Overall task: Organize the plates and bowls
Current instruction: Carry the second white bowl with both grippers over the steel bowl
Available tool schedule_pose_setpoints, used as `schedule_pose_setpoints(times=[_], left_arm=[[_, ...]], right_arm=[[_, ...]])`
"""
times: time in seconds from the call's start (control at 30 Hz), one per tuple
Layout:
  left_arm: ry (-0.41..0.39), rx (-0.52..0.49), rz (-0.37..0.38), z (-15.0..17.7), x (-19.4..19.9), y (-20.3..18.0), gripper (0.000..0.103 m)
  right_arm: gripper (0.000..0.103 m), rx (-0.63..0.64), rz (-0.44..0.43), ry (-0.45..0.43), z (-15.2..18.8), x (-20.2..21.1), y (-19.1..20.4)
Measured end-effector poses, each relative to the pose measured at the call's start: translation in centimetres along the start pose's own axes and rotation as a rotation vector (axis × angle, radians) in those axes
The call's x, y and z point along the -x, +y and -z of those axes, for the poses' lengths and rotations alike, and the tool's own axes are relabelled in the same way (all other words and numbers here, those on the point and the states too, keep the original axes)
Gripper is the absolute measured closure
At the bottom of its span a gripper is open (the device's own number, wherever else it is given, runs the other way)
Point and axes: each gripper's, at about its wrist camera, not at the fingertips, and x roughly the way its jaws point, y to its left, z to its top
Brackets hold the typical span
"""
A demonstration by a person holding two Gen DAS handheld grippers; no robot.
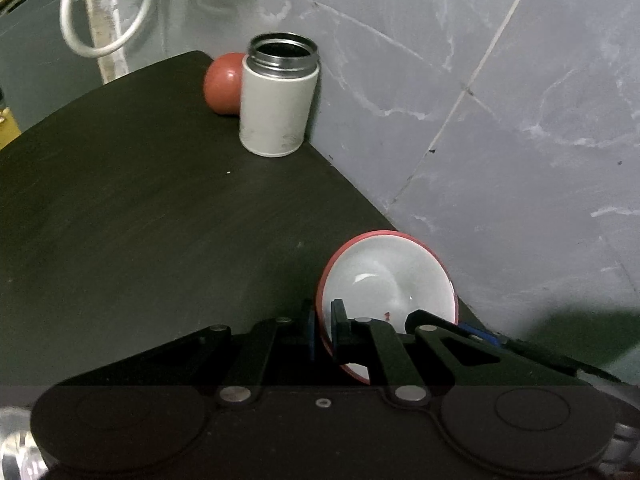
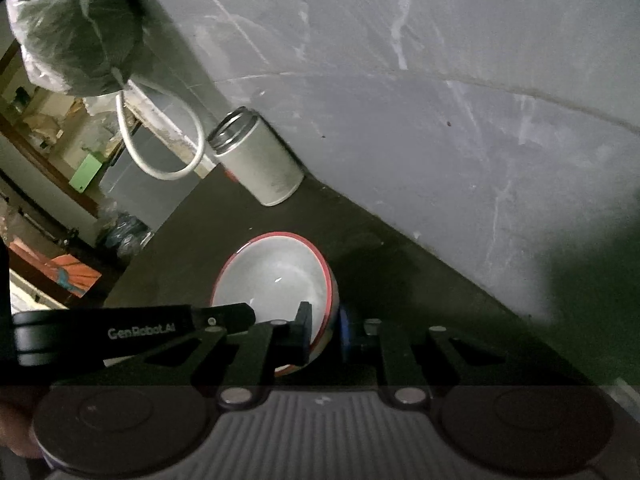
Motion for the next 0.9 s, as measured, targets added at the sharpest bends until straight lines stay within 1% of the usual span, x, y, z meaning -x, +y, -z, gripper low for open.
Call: schedule_pose_setpoints(times=[0.23,0.37,0.47,0.6,0.7,0.9], left_arm=[[-0.036,0.100,0.016,1.8,4.1,0.7,0.096],[-0.046,0.130,0.008,3.4,6.0,0.9,0.095],[-0.044,0.153,-0.002,4.8,6.9,1.1,0.095],[-0.038,0.191,-0.002,6.8,8.2,1.5,0.095],[-0.040,0.210,-0.002,8.2,9.0,1.6,0.095],[-0.022,0.263,0.010,10.4,9.5,3.1,0.095]], right_arm=[[0.088,0.060,-0.045,0.047,0.3,2.3,1.4],[0.087,0.092,-0.074,0.116,0.7,3.1,2.1],[0.087,0.099,-0.095,0.155,1.2,3.6,2.2],[0.087,0.144,-0.111,0.198,2.3,4.7,3.0],[0.087,0.166,-0.124,0.249,3.0,5.4,3.2],[0.087,0.178,-0.146,0.307,3.9,6.5,3.3]])
